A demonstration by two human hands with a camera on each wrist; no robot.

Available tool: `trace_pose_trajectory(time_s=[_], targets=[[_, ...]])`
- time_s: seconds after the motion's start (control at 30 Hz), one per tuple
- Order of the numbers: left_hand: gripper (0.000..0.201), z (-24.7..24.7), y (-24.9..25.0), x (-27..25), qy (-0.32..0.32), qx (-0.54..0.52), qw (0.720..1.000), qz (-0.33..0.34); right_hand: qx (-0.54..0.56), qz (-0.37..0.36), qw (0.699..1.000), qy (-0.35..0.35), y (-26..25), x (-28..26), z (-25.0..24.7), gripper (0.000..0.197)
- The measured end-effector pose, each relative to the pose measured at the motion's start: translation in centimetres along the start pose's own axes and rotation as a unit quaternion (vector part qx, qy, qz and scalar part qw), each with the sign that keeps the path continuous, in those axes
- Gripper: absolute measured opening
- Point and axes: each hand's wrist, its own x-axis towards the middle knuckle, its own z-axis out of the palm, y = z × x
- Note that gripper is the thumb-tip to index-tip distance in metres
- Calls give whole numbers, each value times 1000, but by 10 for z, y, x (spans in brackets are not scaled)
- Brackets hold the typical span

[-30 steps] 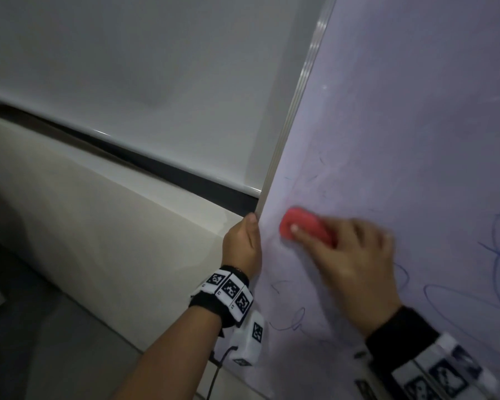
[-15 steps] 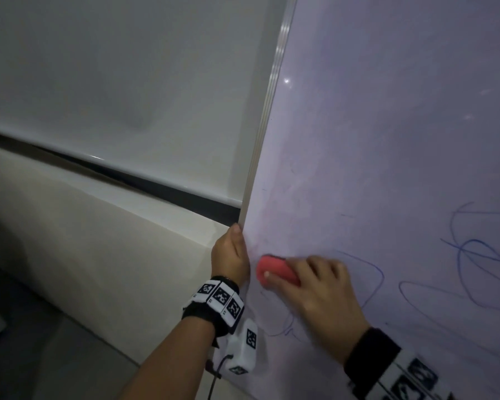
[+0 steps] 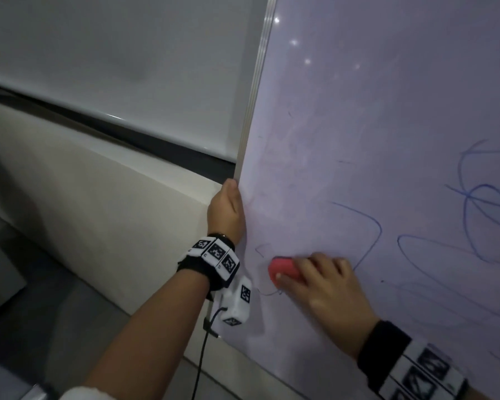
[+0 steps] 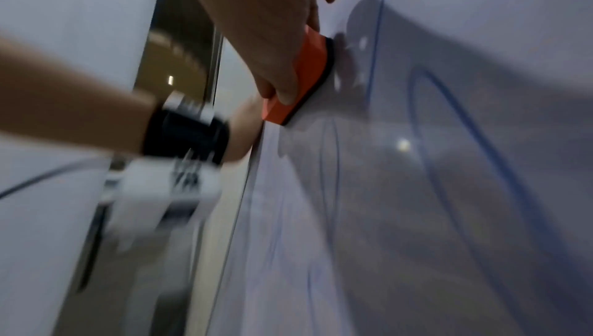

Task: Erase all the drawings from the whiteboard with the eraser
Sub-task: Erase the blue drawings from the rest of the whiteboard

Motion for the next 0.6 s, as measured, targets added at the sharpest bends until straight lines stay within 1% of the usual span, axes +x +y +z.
trace_pose_trajectory(time_s=[0.07,0.1,0.13,0.2,0.27,0.3,0.33,0.37,0.4,0.47,0.5,0.53,0.57,0.6], targets=[[43,0,-5,-1,-1,24,1000,8,1,76,995,64,12,25,-16,38],[46,-1,-10,-1,1,36,999,30,2,104,991,87,12,38,-19,40],[53,-2,-16,-2,5,48,997,65,5,105,990,94,9,45,-16,41],[64,-7,-28,-4,8,71,988,133,6,39,997,62,-8,39,7,39],[64,-11,-36,-6,3,90,982,164,2,-31,1000,2,-24,15,33,39],[62,-13,-38,-6,1,100,980,171,9,-37,999,-24,-26,5,37,39],[60,-13,-41,-7,3,111,977,181,18,-32,999,-32,-24,1,34,40],[58,-13,-42,-8,8,122,974,193,24,-19,999,-23,-21,2,25,40],[56,-13,-44,-9,13,132,970,202,27,3,1000,-1,-16,8,15,40],[61,-11,-46,-8,15,137,969,205,12,65,996,58,-4,30,-4,41],[63,-11,-45,-8,12,134,970,203,2,90,993,76,1,41,-8,42],[64,-10,-45,-8,11,132,970,205,-2,103,991,81,2,49,-7,42],[62,-10,-45,-8,10,132,969,209,-1,94,993,75,-1,51,-1,42],[58,-10,-46,-8,10,135,967,215,-1,65,996,62,-7,46,9,41]])
